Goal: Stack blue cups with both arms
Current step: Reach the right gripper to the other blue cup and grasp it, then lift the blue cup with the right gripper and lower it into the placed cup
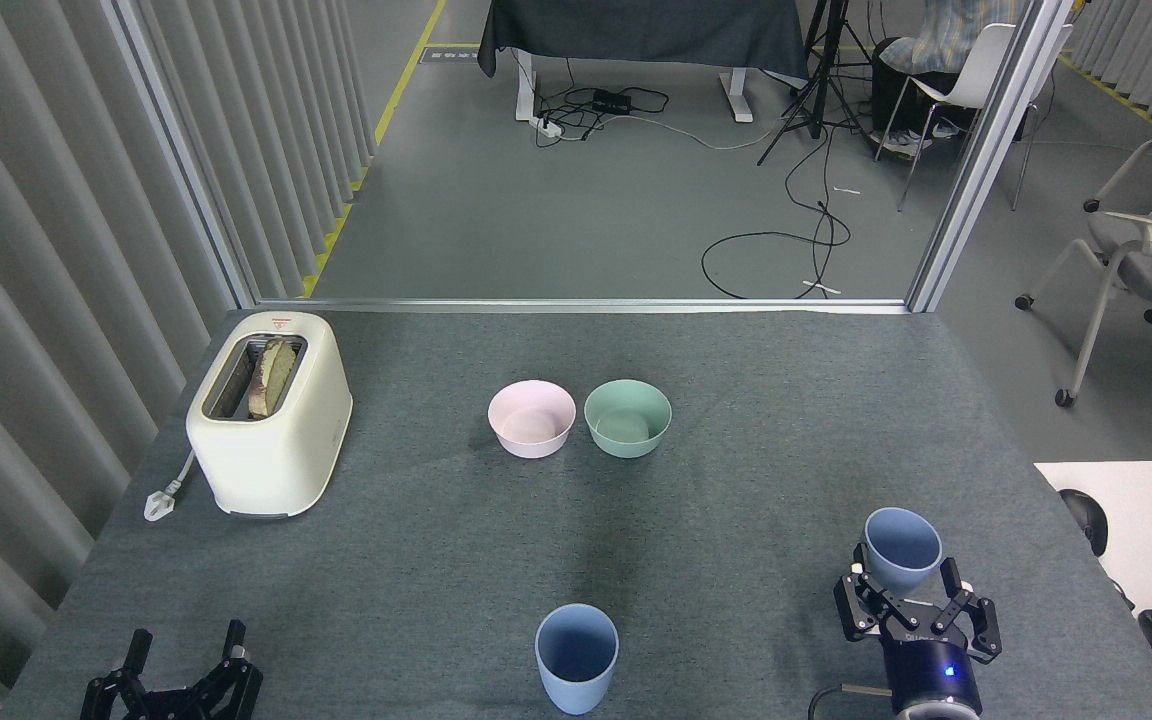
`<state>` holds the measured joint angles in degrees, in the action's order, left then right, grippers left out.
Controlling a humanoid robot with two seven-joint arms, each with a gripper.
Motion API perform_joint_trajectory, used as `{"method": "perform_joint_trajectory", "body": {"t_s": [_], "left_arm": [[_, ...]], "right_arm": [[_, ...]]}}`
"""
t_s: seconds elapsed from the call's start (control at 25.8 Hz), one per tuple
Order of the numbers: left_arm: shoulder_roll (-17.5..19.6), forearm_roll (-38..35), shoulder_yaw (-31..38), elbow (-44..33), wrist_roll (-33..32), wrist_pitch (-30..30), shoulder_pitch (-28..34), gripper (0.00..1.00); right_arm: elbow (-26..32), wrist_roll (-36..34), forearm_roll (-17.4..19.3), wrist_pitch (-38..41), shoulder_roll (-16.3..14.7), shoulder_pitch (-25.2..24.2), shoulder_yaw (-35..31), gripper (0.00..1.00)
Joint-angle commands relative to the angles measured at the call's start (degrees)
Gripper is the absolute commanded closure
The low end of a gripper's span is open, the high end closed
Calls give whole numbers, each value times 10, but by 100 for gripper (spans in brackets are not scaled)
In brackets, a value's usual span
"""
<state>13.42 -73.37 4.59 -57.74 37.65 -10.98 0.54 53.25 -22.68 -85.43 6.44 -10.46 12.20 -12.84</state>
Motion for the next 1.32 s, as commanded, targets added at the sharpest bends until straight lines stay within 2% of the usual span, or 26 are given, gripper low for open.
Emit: {"method": "perform_joint_trajectory", "body": {"t_s": [0.0, 0.12, 0.27, 0.31, 0.39, 0.5, 0.58, 0.62, 0.66, 0.81, 0.89, 0.97, 1.09, 1.16, 1.2, 1.28], "left_arm": [[1, -1, 0, 0, 0, 0, 0, 1], [1, -3, 0, -1, 0, -1, 1, 1], [-1, -5, -1, -1, 0, -1, -1, 1], [-1, -5, -1, -1, 0, -1, -1, 1], [-1, -5, -2, -1, 0, -1, -1, 1], [-1, -5, -2, -1, 0, -1, -3, 1], [-1, -5, -2, -1, 0, -1, -3, 1], [-1, -5, -2, -1, 0, -1, -3, 1], [0, -5, -2, -2, 0, -2, -3, 1], [-1, -5, -2, -2, 1, -2, -1, 1], [-1, -5, -2, -2, 1, -2, -1, 1], [-1, -5, -2, -2, 1, -2, -1, 1], [-1, -5, -2, 0, 1, -2, -1, 1], [1, -5, -1, 0, 1, -2, 1, 1], [3, -5, -1, 0, 1, -3, 1, 1], [4, -5, -1, 1, 1, -3, 1, 1]], "right_arm": [[-36, 0, 0, 0, -7, 25, 0, 0], [-62, 0, 1, -4, -8, 49, 0, 0], [-71, 0, -3, -9, -7, 56, 11, 0], [-70, 0, -2, -9, -6, 55, 20, 5], [-68, -2, -2, -9, -4, 50, 31, 27], [-44, -6, -1, -3, -2, 30, 36, 46], [2, -8, 0, 3, -1, -1, 51, 55], [47, -10, 0, 9, -3, -22, 61, 60], [87, -13, 0, 18, -4, -38, 66, 61], [320, -11, 2, 86, 4, -130, 73, 62], [399, -8, 0, 111, 29, -177, 106, 63], [413, 1, -19, 108, 54, -186, 170, 63], [413, 18, -105, 87, 88, -204, 239, 64], [413, 19, -145, 83, 122, -217, 268, 64], [411, 25, -157, 81, 132, -218, 276, 65], [409, 55, -159, 76, 134, -219, 280, 67]]}}
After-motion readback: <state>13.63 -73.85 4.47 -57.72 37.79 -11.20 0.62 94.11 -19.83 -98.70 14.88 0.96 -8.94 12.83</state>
